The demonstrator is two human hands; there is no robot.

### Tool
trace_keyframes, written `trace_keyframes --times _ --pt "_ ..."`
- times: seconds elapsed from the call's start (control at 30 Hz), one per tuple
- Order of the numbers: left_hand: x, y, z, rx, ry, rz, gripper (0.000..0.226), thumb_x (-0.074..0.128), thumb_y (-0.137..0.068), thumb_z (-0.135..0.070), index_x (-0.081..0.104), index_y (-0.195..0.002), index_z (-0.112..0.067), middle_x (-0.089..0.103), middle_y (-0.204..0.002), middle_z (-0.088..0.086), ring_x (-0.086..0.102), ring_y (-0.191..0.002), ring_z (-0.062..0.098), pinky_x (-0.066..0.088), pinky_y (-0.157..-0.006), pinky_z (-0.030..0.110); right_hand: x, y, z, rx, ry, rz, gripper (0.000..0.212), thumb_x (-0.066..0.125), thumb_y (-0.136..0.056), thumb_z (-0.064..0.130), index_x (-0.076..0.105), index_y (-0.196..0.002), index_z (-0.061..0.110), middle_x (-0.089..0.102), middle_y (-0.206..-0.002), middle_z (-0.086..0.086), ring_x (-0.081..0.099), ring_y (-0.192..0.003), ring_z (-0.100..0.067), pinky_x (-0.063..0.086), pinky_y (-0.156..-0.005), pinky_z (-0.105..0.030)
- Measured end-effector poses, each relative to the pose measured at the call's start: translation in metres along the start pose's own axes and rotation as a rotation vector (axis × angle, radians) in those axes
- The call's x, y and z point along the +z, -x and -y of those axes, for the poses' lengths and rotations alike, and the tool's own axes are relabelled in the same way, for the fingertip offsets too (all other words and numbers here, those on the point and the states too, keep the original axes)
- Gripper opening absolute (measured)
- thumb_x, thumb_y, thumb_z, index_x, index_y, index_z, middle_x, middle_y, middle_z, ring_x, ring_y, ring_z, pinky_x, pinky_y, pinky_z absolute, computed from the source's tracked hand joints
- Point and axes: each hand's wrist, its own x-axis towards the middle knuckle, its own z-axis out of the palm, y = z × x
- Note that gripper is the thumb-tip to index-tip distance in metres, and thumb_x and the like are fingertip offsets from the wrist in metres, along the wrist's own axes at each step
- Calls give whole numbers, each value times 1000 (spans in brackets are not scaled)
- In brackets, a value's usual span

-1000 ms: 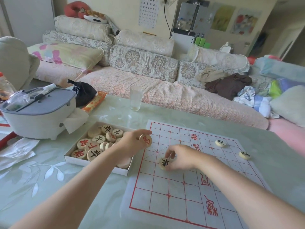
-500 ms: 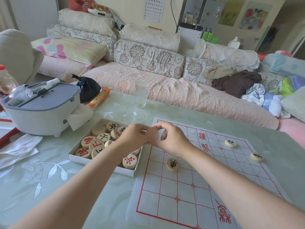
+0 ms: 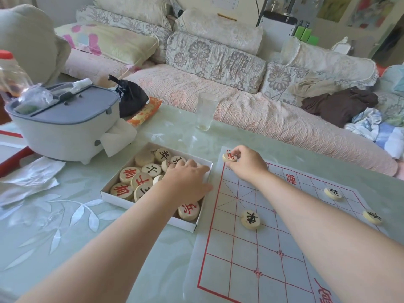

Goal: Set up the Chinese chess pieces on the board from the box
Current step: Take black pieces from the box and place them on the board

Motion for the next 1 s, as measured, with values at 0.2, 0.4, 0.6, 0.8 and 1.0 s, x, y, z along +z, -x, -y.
trace_keyframes --times 0.2,0.4,0.6,0.8,1.0 --pt "1 -2 2 -2 -1 11 58 41 -90 -58 32 -144 -37 37 -146 5 32 -132 31 26 -107 46 9 -14 1 -20 90 32 30 65 -83 52 60 -103 30 66 -112 7 61 -102 -20 49 -81 -31" --pt "3 -3 -1 -6 -14 -20 62 41 -91 -58 31 -145 -28 37 -146 5 30 -134 30 26 -108 45 -6 -1 0 -48 78 71 30 60 -90 47 60 -115 30 51 -123 4 57 -109 -19 41 -82 -29" --pt "3 4 -19 136 -3 -229 47 48 -92 -40 44 -137 -27 44 -135 2 35 -125 25 34 -100 39 -34 56 -5 -136 -90 157 6 65 -90 29 69 -94 30 66 -101 13 61 -95 -10 45 -79 -25" --pt "16 21 -61 313 37 -160 36 52 -93 -38 56 -127 -30 51 -128 -4 42 -121 19 35 -98 32 -55 114 -32 -176 -99 278 12 67 -90 28 73 -100 27 68 -100 13 54 -74 9 38 -68 -10" --pt "27 40 -80 339 64 -8 46 59 -86 -38 53 -128 -19 51 -119 0 49 -114 19 45 -91 31 -65 151 -51 -170 -20 303 35 75 -72 56 63 -98 36 61 -104 19 55 -89 1 47 -80 -26"
